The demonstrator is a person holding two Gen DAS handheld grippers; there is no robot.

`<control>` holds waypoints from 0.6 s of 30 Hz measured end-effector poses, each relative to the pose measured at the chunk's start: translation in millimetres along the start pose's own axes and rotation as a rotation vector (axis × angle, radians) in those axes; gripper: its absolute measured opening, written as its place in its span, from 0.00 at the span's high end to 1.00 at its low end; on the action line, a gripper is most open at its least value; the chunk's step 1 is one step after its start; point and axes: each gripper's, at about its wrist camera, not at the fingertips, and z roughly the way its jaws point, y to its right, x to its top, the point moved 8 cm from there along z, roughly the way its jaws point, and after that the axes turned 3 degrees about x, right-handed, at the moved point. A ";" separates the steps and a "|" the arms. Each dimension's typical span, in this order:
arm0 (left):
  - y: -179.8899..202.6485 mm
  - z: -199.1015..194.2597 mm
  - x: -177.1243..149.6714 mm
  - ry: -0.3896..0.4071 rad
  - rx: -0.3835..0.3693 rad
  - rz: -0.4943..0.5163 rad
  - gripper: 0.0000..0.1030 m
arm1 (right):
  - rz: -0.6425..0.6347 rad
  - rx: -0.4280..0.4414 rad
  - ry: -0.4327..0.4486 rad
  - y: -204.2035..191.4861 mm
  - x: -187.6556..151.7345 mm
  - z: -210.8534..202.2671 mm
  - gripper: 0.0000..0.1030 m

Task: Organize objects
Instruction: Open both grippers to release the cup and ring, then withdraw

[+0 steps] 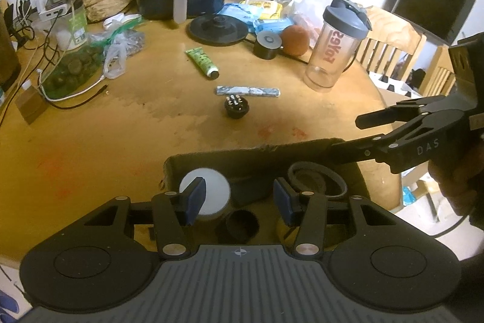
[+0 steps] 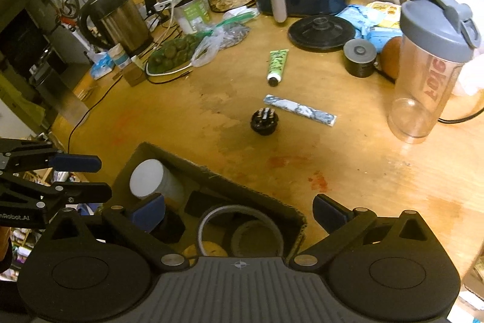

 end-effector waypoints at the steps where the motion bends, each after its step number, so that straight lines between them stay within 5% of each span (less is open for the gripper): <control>1: 0.5 1.3 1.2 0.000 -0.004 0.002 0.53 | 0.003 -0.005 0.002 1.8 0.4 -0.5 0.00; 18: 2.9 18.5 44.5 0.037 -0.059 0.081 0.53 | 0.015 -0.102 0.055 32.6 43.0 -3.9 0.00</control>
